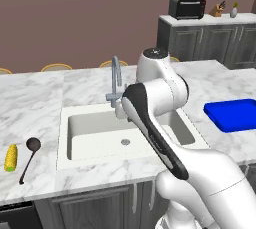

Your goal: Pick up all produce items and place them in the sink. Turn on the sink faucet to wash them. Then turn the sink off and put them in the tray.

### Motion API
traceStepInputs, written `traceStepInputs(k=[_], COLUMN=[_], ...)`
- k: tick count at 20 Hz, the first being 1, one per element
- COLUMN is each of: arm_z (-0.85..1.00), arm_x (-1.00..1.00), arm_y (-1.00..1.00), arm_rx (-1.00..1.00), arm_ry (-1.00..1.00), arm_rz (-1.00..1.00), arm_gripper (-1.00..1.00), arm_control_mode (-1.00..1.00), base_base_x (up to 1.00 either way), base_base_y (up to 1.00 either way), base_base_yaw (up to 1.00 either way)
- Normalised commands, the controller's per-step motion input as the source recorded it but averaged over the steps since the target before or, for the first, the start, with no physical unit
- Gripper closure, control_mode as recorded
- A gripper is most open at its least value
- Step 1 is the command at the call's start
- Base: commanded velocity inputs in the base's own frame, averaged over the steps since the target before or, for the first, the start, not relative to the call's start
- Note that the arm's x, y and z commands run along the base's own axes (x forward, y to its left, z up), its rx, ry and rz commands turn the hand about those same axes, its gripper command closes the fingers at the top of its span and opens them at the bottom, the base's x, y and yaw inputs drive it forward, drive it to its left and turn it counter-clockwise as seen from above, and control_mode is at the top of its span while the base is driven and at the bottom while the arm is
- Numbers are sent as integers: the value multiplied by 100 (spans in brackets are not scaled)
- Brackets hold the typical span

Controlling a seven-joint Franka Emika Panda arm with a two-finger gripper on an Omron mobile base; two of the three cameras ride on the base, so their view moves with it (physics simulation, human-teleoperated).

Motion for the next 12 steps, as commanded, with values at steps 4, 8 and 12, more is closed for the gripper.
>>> traceStepInputs(k=[4,8,12], arm_z=[-1,0,0], arm_x=[-8,0,0], arm_y=[93,93,85], arm_rx=[-5,-5,-4], arm_ry=[3,4,8], arm_rz=[0,0,0], arm_gripper=[-100,-100,-100], arm_control_mode=[-100,-100,-100], base_base_x=[0,0,0], base_base_y=[0,0,0], base_base_yaw=[0,0,0])
